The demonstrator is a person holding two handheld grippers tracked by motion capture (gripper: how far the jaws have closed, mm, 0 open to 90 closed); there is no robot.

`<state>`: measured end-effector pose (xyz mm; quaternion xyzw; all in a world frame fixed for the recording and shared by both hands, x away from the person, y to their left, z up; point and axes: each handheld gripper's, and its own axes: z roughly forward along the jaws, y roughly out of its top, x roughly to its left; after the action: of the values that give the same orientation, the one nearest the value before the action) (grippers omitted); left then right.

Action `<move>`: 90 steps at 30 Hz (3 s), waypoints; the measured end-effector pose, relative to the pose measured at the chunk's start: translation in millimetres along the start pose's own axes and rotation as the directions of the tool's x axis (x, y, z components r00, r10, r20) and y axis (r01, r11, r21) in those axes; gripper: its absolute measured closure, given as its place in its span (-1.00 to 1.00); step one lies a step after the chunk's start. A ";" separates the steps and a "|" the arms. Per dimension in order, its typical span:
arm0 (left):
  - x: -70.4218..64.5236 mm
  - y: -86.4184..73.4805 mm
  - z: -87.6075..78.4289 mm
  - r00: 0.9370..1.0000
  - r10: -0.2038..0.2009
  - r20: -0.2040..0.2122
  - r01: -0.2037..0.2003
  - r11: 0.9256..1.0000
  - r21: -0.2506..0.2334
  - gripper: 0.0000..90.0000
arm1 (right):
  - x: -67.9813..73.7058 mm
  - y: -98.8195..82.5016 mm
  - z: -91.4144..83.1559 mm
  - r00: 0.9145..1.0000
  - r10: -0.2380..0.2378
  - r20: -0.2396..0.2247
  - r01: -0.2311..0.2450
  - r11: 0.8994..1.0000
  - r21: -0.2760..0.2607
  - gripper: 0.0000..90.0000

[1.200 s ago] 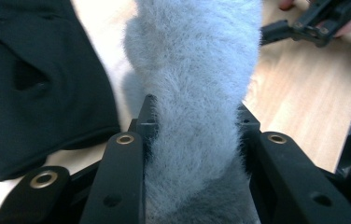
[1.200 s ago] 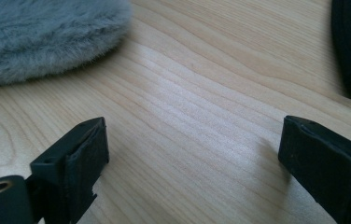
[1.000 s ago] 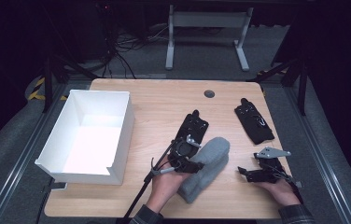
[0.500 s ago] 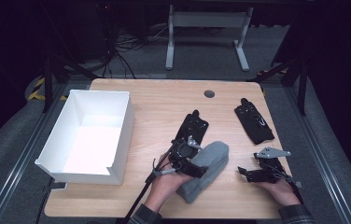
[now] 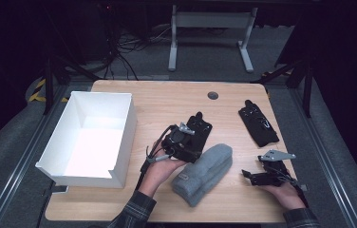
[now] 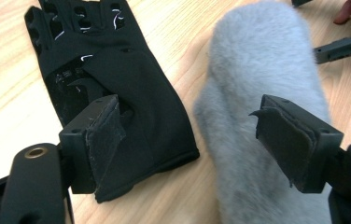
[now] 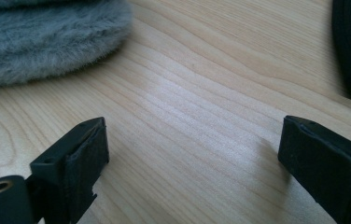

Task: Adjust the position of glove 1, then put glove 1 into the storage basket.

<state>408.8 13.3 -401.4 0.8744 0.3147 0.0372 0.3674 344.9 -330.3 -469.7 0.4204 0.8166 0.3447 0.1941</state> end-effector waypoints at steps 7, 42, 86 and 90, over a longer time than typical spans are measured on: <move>-4.2 -0.3 11.2 0.999 0.009 0.042 -0.009 1.000 0.014 -0.54 | 0.0 0.0 0.0 1.000 0.000 0.000 0.000 1.000 0.000 -0.81; -51.2 2.2 53.7 0.983 0.141 0.114 -0.159 0.972 0.171 -0.76 | 1.4 -0.3 -0.2 1.000 -0.003 0.000 0.003 1.000 -0.001 -0.81; -39.7 6.7 44.8 0.938 0.104 0.330 -0.189 0.953 0.236 0.48 | 1.6 -0.1 0.0 1.000 -0.007 -0.001 0.007 1.000 -0.001 -0.81; -32.6 9.8 30.8 0.945 0.092 0.314 -0.163 0.964 0.211 0.48 | 1.6 -0.1 0.0 1.000 -0.007 -0.001 0.007 1.000 -0.001 -0.81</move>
<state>397.1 -29.8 -411.9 0.9256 0.1995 -0.1102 0.3021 343.9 -329.0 -469.8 0.4173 0.8179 0.3446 0.1952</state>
